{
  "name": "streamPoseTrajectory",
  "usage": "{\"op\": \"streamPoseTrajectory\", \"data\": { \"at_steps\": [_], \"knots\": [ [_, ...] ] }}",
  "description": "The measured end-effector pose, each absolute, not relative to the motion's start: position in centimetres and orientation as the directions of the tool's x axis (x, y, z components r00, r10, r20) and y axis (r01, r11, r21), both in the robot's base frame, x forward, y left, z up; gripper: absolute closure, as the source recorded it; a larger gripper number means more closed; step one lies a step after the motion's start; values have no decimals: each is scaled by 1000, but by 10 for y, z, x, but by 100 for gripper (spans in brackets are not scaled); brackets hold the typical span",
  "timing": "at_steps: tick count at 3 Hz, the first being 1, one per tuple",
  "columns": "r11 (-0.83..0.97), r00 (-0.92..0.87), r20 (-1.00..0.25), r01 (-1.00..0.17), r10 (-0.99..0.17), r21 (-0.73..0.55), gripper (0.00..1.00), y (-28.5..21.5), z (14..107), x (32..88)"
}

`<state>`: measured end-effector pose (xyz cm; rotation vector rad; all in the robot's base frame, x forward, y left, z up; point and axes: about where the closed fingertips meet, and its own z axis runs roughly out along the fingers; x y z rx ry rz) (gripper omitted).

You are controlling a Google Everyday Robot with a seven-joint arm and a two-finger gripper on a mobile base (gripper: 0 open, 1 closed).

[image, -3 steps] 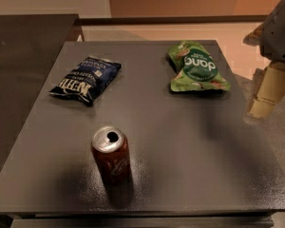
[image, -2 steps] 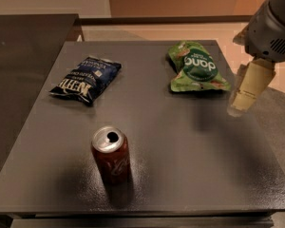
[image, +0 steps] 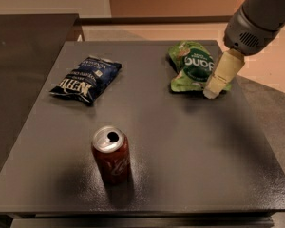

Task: Move green rice chip bag near coke can

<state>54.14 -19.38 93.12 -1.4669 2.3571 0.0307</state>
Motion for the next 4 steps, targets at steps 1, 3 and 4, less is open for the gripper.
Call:
{"op": "streamPoseTrajectory", "data": {
  "at_steps": [1,3,4],
  "knots": [
    [555,-493,-334,-824,-803,-119,0,-196,921,569],
    [735,-691,-316,-677,-650,-33,0,-207,904,606],
    [792,-759,-282,-611,-587,-5,0,-207,891,617]
  ]
}}
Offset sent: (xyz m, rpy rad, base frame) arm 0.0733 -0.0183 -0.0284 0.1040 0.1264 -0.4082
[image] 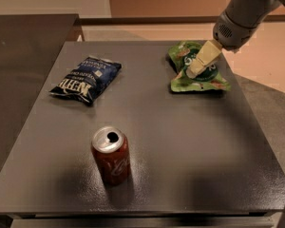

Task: Move green rice chip bag near coke can

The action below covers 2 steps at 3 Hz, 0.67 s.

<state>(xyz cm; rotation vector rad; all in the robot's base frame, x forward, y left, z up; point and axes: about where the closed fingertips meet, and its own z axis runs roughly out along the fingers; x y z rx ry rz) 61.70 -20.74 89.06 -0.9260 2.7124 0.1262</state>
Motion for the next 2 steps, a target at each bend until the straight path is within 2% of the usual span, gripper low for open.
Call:
{"op": "streamPoseTrajectory", "data": {
  "at_steps": [2],
  "knots": [
    [845,-830,-217,-533,-514,36,0,-195,871,634]
  ]
}}
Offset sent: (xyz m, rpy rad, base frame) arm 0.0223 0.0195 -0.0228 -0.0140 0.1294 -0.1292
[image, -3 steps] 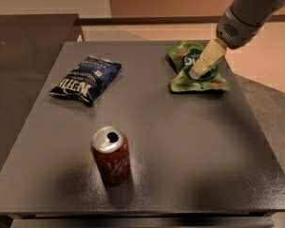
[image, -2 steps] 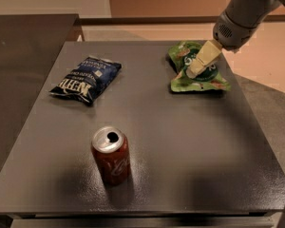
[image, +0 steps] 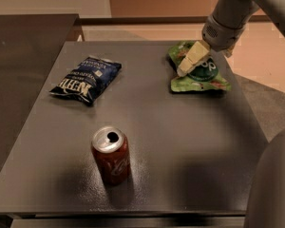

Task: Move green rice chip bag near coke can

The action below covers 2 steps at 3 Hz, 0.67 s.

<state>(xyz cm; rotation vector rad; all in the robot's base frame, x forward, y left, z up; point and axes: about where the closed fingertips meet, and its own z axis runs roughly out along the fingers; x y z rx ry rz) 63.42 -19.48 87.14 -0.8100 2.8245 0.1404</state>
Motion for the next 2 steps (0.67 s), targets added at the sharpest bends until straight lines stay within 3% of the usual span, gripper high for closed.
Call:
{"op": "streamPoseTrajectory", "data": {
  "at_steps": [2],
  "knots": [
    [862,-858,-149,-504,-492,55,0,-186,857,645]
  ]
}}
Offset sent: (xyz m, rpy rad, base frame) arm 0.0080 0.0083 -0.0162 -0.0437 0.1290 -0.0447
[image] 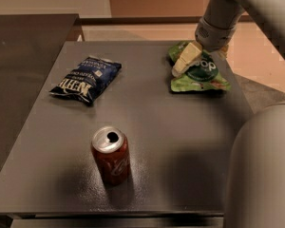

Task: Move green rice chip bag near coke can

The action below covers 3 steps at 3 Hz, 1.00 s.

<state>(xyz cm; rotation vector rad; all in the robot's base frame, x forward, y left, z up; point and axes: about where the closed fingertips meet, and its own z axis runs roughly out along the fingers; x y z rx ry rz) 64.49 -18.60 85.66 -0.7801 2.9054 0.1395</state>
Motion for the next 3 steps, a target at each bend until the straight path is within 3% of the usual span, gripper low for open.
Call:
{"op": "streamPoseTrajectory", "data": {
  "at_steps": [1,3],
  "knots": [
    [865,-862,-130,-499,-490,52,18,-184,852,648],
    [854,-852,-139,-517,-505,61,65,-181,856,647]
  ]
}}
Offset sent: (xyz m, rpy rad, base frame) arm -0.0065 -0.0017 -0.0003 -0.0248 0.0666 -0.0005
